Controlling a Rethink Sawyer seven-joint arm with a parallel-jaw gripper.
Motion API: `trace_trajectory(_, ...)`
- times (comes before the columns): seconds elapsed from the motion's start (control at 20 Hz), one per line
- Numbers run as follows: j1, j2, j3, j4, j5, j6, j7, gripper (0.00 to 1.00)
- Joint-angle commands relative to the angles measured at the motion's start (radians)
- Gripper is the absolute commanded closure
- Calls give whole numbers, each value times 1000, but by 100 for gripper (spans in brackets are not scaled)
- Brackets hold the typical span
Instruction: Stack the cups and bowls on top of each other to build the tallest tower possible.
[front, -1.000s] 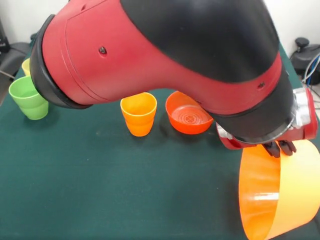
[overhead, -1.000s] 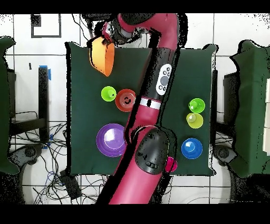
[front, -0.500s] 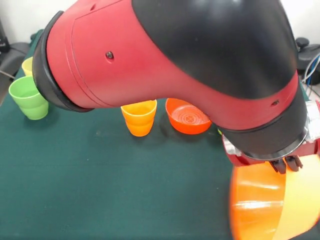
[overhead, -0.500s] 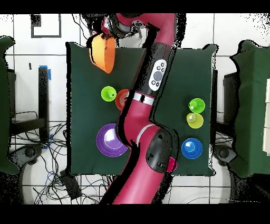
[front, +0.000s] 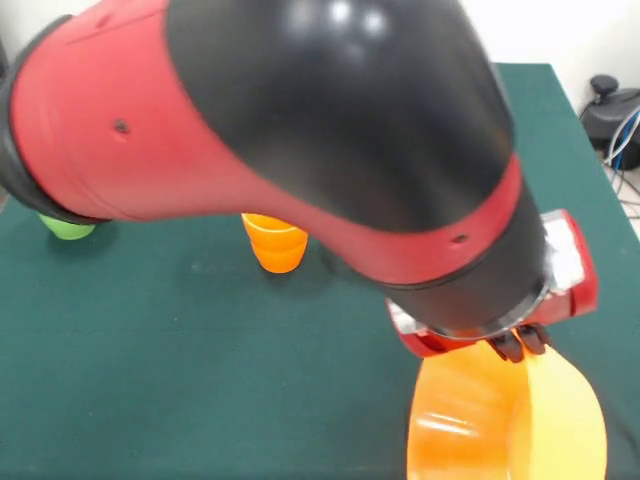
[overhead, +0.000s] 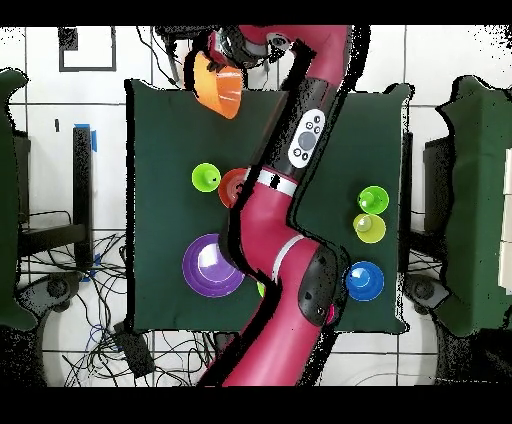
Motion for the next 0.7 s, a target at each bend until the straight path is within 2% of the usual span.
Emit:
trace_trajectory(0.05,-24,16,41,-144,-155,129,-308,100)
trace_trajectory(0.4,-22,19,3,-119,-80,153,-215,100)
trace_trajectory(0.7,-22,5,-89,-53,57,201,-75,100)
